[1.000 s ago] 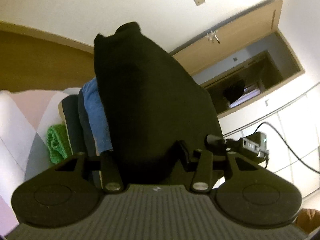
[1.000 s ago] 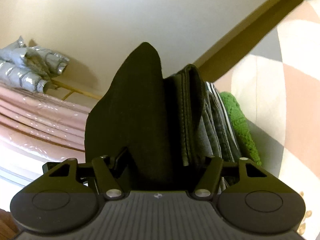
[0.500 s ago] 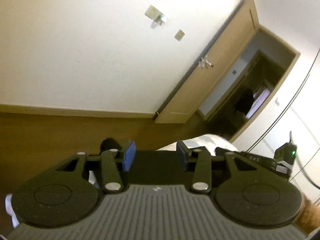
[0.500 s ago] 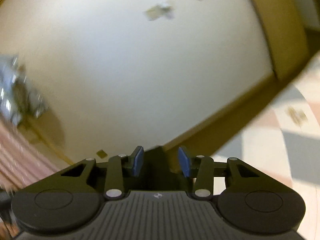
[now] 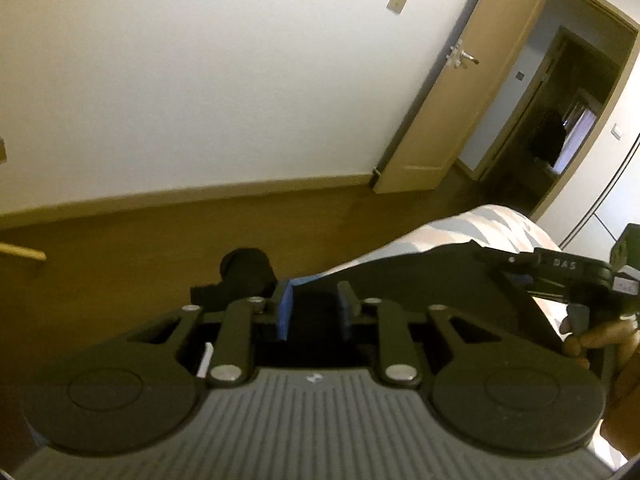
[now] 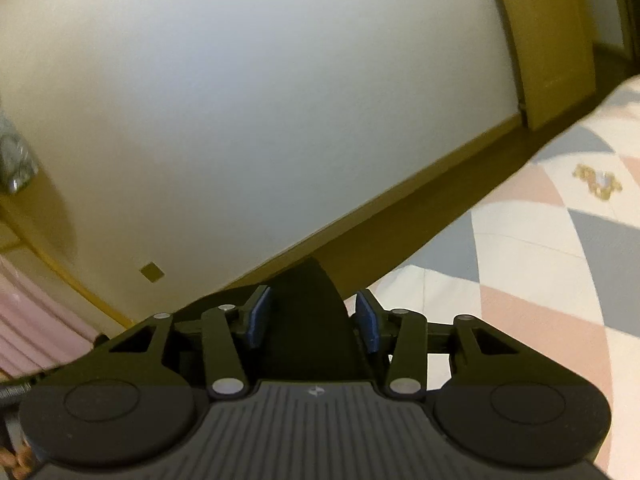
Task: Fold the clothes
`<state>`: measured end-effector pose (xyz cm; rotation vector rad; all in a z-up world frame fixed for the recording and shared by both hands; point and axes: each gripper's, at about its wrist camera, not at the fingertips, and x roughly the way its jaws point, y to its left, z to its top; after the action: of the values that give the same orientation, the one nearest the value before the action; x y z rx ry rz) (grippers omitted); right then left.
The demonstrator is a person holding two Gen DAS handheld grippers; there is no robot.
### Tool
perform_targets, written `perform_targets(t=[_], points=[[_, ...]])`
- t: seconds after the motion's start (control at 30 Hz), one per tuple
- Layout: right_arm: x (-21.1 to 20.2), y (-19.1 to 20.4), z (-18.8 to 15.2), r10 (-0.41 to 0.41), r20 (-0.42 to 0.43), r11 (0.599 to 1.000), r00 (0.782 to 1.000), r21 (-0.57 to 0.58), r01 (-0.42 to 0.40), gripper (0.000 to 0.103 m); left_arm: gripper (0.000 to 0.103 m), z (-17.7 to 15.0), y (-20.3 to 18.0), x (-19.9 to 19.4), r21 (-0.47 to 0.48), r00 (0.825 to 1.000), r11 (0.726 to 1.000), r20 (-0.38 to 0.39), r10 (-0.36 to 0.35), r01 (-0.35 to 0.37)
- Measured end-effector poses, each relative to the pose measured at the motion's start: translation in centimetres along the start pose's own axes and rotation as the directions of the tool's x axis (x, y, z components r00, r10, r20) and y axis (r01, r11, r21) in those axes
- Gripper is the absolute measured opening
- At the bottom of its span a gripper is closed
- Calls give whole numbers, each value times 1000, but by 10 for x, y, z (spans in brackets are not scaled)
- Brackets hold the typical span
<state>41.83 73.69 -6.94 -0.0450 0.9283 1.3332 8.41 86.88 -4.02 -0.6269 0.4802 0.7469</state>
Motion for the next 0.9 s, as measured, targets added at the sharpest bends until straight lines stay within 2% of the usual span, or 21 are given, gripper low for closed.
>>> perform_targets(t=[0.07,0.2,0.3,0.4,0.47,0.53,0.63,0.77,0.83,0.9], points=[[-12,3,6,6,16,1000,1000,17,-6,50,33,2,-13,-23,10,1000,1000,16,-1,1],[-63,14,10,12,76,1000,997,-21,-10,50,43,-7,-33,-71,4,999,999,7,-52,52],[-98,22,-8,27,66,998,997,-66,-23,50,46,-24,-43,-89,-6,996,997,-41,-75,75],[-116,25,-37,-3,42,995,999,-102,7,50,52,-42,-55,-81,-6,991,997,-109,-82,82],[-113,28,-57,-19,5,995,1000,-97,19,49,52,-55,-59,-70,19,990,998,-131,-59,62],[-102,31,-70,-66,-18,988,998,-141,63,49,52,-57,-60,-69,28,989,999,-143,-37,41],[-96,39,-66,-100,-30,983,994,-157,94,52,57,-49,-67,-86,31,989,999,-147,-16,21],[-119,44,-65,-60,-22,995,998,-81,58,54,75,-42,-89,-105,72,984,997,-174,28,-16],[-136,49,-73,-54,-20,997,998,-50,53,63,75,-44,-98,-122,88,983,995,-176,53,-38],[-155,52,-85,-54,-21,998,998,-16,54,67,76,-51,-107,-138,95,980,994,-186,68,-51]])
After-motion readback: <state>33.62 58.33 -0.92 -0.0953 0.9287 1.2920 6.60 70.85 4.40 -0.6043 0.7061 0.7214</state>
